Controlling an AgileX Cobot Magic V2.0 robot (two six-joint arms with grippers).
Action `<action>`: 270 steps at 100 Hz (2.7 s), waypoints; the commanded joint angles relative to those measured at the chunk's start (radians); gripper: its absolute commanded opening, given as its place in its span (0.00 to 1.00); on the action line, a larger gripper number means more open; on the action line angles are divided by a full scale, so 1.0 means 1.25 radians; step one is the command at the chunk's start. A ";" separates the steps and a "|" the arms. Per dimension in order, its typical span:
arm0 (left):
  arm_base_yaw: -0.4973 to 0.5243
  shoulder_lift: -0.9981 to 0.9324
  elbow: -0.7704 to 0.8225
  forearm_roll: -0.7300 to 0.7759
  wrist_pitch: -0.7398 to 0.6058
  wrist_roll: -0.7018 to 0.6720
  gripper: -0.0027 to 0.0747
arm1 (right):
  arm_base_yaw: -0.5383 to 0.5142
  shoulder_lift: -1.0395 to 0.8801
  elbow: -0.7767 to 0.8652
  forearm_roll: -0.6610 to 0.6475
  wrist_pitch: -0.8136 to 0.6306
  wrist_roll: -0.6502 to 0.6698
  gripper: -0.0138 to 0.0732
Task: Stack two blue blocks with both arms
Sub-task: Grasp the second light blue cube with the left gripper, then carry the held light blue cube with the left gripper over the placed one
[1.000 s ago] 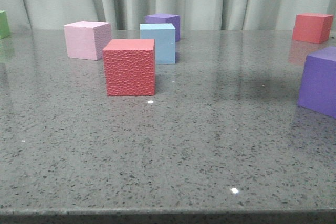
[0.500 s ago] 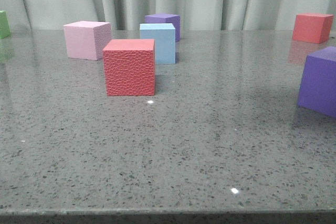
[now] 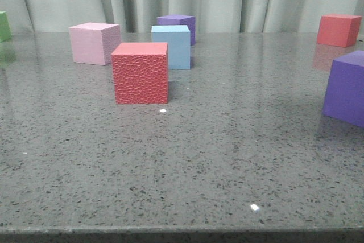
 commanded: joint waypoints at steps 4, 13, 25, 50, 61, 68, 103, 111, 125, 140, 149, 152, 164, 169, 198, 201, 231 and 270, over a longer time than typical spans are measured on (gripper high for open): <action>0.009 -0.012 -0.034 -0.055 -0.029 0.036 0.76 | -0.001 -0.015 -0.016 -0.024 -0.045 -0.001 0.73; 0.009 0.007 -0.034 -0.056 -0.027 0.043 0.76 | -0.001 -0.015 -0.015 -0.024 -0.045 -0.001 0.73; 0.009 0.029 -0.034 -0.055 -0.029 0.043 0.76 | -0.001 -0.015 -0.014 -0.024 -0.042 -0.001 0.73; 0.009 0.057 -0.034 -0.053 -0.051 0.043 0.76 | -0.001 -0.015 -0.014 -0.024 -0.037 -0.001 0.73; 0.009 0.071 -0.035 -0.053 -0.056 0.043 0.76 | -0.001 -0.015 -0.014 -0.024 -0.037 -0.001 0.73; 0.009 0.083 -0.042 -0.053 -0.055 0.043 0.76 | -0.001 -0.015 -0.014 -0.024 -0.037 -0.001 0.73; 0.009 0.088 -0.045 -0.053 -0.069 0.043 0.72 | -0.001 -0.015 -0.014 -0.032 -0.032 -0.001 0.73; 0.009 0.088 -0.045 -0.051 -0.069 0.043 0.68 | -0.001 -0.013 -0.014 -0.034 -0.037 -0.001 0.73; 0.009 0.088 -0.045 -0.051 -0.069 0.043 0.57 | -0.001 -0.013 -0.014 -0.034 -0.037 -0.001 0.73; 0.009 0.088 -0.045 -0.051 -0.069 0.043 0.48 | -0.001 -0.015 -0.014 -0.038 -0.045 -0.001 0.73; 0.009 0.088 -0.045 -0.051 -0.069 0.043 0.43 | -0.001 -0.015 -0.014 -0.039 -0.047 -0.001 0.73; 0.009 0.088 -0.046 -0.051 -0.069 0.043 0.41 | -0.001 -0.015 -0.014 -0.039 -0.049 -0.001 0.73; 0.009 0.088 -0.069 -0.051 -0.046 0.043 0.36 | -0.001 -0.016 -0.014 -0.044 -0.058 -0.001 0.73; 0.009 0.088 -0.091 -0.053 -0.026 0.043 0.36 | -0.001 -0.021 -0.014 -0.059 -0.058 0.003 0.73; -0.032 0.088 -0.236 -0.096 0.094 0.040 0.36 | -0.001 -0.064 -0.005 -0.189 -0.020 0.089 0.73; -0.045 0.088 -0.251 -0.096 0.102 0.038 0.36 | -0.001 -0.064 -0.005 -0.198 -0.007 0.090 0.73; -0.194 0.088 -0.363 -0.096 0.155 -0.034 0.36 | -0.001 -0.064 -0.005 -0.213 0.017 0.090 0.73; -0.354 0.088 -0.417 -0.096 0.207 -0.183 0.36 | -0.001 -0.071 -0.005 -0.217 0.017 0.090 0.73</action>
